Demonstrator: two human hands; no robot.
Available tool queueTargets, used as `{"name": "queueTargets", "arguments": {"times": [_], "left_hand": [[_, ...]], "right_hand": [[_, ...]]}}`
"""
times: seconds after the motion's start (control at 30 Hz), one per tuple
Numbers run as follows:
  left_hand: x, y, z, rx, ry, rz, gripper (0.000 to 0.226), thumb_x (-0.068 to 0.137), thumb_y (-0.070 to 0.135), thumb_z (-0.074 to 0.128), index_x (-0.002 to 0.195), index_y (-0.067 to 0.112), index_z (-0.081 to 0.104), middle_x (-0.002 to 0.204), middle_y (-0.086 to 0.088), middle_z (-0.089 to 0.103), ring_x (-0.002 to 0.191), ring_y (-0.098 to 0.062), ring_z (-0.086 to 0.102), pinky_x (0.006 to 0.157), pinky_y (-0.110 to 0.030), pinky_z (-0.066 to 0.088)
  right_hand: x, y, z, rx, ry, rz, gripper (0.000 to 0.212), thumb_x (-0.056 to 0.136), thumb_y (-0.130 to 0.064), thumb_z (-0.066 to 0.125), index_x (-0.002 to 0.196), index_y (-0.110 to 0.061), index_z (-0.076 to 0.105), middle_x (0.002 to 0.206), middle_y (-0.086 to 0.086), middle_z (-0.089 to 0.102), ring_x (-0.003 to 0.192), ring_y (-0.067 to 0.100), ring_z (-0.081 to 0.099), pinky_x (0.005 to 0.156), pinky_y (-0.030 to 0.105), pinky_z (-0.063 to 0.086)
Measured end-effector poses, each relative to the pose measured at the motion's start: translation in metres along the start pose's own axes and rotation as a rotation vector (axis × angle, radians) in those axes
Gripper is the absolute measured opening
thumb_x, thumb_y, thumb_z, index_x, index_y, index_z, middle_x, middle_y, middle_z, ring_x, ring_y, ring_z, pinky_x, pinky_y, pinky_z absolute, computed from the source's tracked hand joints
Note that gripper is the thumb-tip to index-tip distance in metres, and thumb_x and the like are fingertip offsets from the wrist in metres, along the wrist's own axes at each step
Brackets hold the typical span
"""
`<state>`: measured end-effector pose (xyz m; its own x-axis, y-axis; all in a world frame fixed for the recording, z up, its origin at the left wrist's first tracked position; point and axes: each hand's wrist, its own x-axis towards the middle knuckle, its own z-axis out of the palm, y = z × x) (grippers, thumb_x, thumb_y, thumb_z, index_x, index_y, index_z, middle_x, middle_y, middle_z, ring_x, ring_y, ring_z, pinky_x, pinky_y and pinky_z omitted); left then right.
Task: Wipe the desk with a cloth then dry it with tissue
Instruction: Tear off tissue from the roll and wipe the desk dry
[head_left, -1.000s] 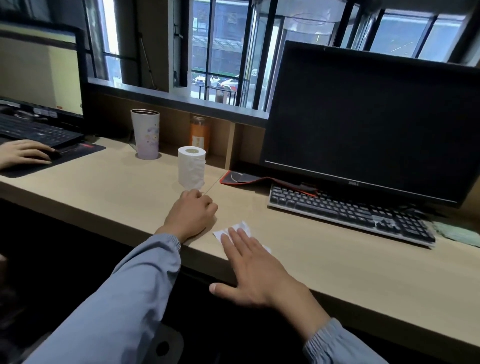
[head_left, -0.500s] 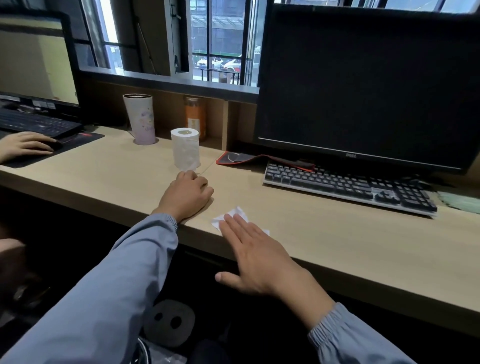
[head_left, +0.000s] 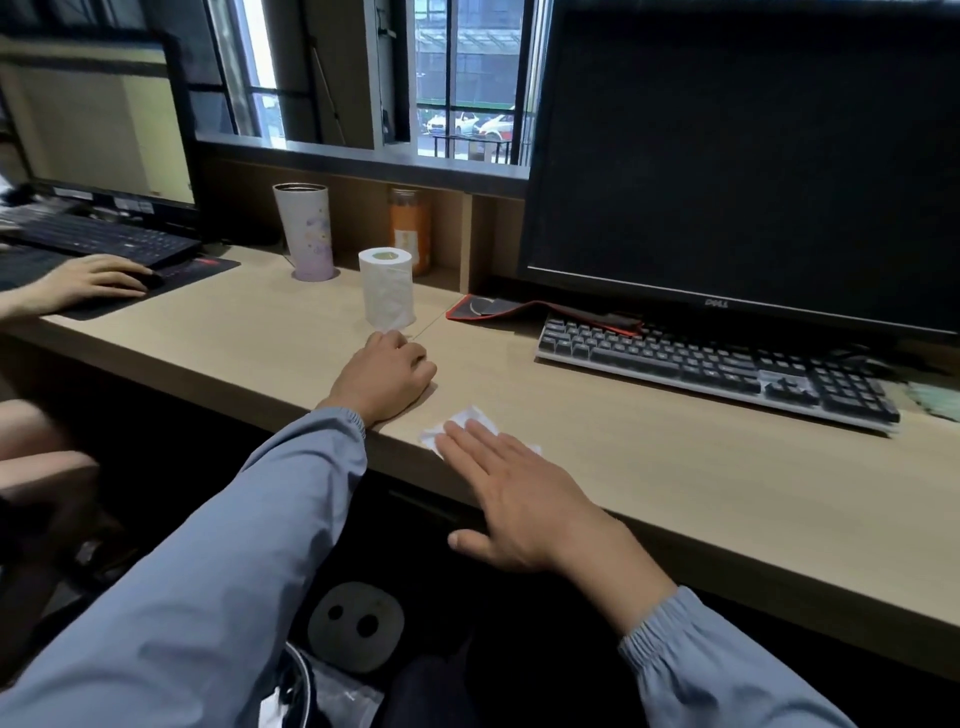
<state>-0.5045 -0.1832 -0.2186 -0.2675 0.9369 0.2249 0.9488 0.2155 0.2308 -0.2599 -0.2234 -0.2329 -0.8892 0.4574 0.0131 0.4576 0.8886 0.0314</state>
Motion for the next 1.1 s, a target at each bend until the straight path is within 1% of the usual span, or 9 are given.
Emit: {"name": "queueTargets", "arguments": {"times": [0.1, 0.17, 0.27, 0.37, 0.53, 0.67, 0.8, 0.93, 1.1], "left_hand": [[0.002, 0.003, 0.000, 0.013, -0.014, 0.016, 0.039, 0.105, 0.035, 0.044, 0.131, 0.014, 0.063, 0.136, -0.010, 0.055, 0.126, -0.031, 0.042, 0.101, -0.045, 0.043], [0.005, 0.005, 0.001, 0.031, -0.014, 0.007, 0.041, 0.104, 0.038, 0.042, 0.134, 0.017, 0.061, 0.138, -0.012, 0.053, 0.127, -0.031, 0.043, 0.102, -0.048, 0.043], [0.010, 0.011, 0.000, 0.057, -0.058, -0.055, 0.046, 0.105, 0.042, 0.036, 0.146, 0.027, 0.049, 0.155, -0.015, 0.036, 0.140, -0.032, 0.035, 0.111, -0.054, 0.035], [0.009, 0.030, 0.002, 0.007, -0.096, -0.024, 0.050, 0.108, 0.044, 0.030, 0.156, 0.031, 0.039, 0.166, -0.011, 0.021, 0.150, -0.031, 0.024, 0.118, -0.058, 0.028], [-0.010, 0.058, 0.027, -0.028, -0.004, 0.235, 0.041, 0.106, 0.045, 0.040, 0.143, 0.036, 0.055, 0.149, 0.002, 0.048, 0.142, -0.020, 0.035, 0.116, -0.048, 0.030], [-0.012, 0.065, 0.029, -0.121, -0.021, 0.219, 0.039, 0.105, 0.045, 0.044, 0.140, 0.035, 0.060, 0.145, 0.003, 0.052, 0.139, -0.022, 0.040, 0.114, -0.046, 0.034], [-0.015, 0.068, 0.033, -0.060, -0.008, 0.236, 0.037, 0.103, 0.041, 0.044, 0.135, 0.036, 0.061, 0.141, 0.004, 0.054, 0.131, -0.021, 0.045, 0.108, -0.046, 0.036], [-0.014, 0.064, 0.038, -0.067, 0.011, 0.231, 0.038, 0.104, 0.041, 0.041, 0.137, 0.036, 0.059, 0.141, 0.004, 0.054, 0.131, -0.021, 0.045, 0.108, -0.045, 0.036], [-0.015, 0.065, 0.036, -0.072, -0.004, 0.219, 0.040, 0.106, 0.041, 0.038, 0.141, 0.037, 0.057, 0.145, 0.005, 0.051, 0.134, -0.019, 0.043, 0.109, -0.044, 0.034]], "right_hand": [[-0.045, 0.021, 0.003, 0.011, -0.010, 0.050, 0.101, 0.097, -0.061, 0.053, 0.164, -0.025, -0.014, 0.171, -0.005, -0.020, 0.156, 0.012, -0.020, 0.126, 0.030, -0.008], [-0.062, 0.024, 0.004, -0.012, -0.018, 0.092, 0.103, 0.096, -0.063, 0.052, 0.163, -0.025, -0.017, 0.170, -0.005, -0.023, 0.155, 0.012, -0.023, 0.127, 0.033, -0.008], [-0.058, 0.016, 0.003, -0.015, -0.021, 0.130, 0.103, 0.096, -0.065, 0.050, 0.163, -0.022, -0.016, 0.170, -0.002, -0.022, 0.156, 0.015, -0.023, 0.127, 0.035, -0.008], [-0.055, 0.013, -0.001, 0.047, 0.004, 0.164, 0.093, 0.100, -0.068, 0.039, 0.164, -0.024, -0.012, 0.172, -0.004, -0.016, 0.156, 0.013, -0.020, 0.122, 0.028, -0.014], [-0.063, 0.009, 0.003, 0.156, 0.023, 0.274, 0.074, 0.104, -0.067, 0.016, 0.165, -0.030, -0.006, 0.172, -0.011, -0.011, 0.156, 0.006, -0.017, 0.120, 0.026, -0.013], [-0.034, 0.031, -0.004, 0.254, -0.083, 0.341, 0.078, 0.100, -0.072, 0.009, 0.165, -0.030, -0.004, 0.172, -0.011, -0.012, 0.155, 0.004, -0.018, 0.127, 0.034, -0.004], [-0.030, 0.033, -0.006, 0.261, -0.137, 0.356, 0.085, 0.098, -0.074, 0.007, 0.165, -0.023, -0.008, 0.170, -0.009, -0.019, 0.154, 0.006, -0.022, 0.124, 0.033, -0.013], [-0.026, 0.037, -0.003, 0.282, -0.137, 0.380, 0.086, 0.096, -0.075, 0.001, 0.165, -0.024, -0.008, 0.170, -0.009, -0.018, 0.153, 0.004, -0.023, 0.127, 0.037, -0.007], [0.012, 0.077, -0.015, 0.291, -0.214, 0.437, 0.082, 0.100, -0.070, 0.000, 0.163, -0.018, -0.012, 0.170, 0.000, -0.021, 0.154, 0.012, -0.024, 0.126, 0.038, -0.011]]}}
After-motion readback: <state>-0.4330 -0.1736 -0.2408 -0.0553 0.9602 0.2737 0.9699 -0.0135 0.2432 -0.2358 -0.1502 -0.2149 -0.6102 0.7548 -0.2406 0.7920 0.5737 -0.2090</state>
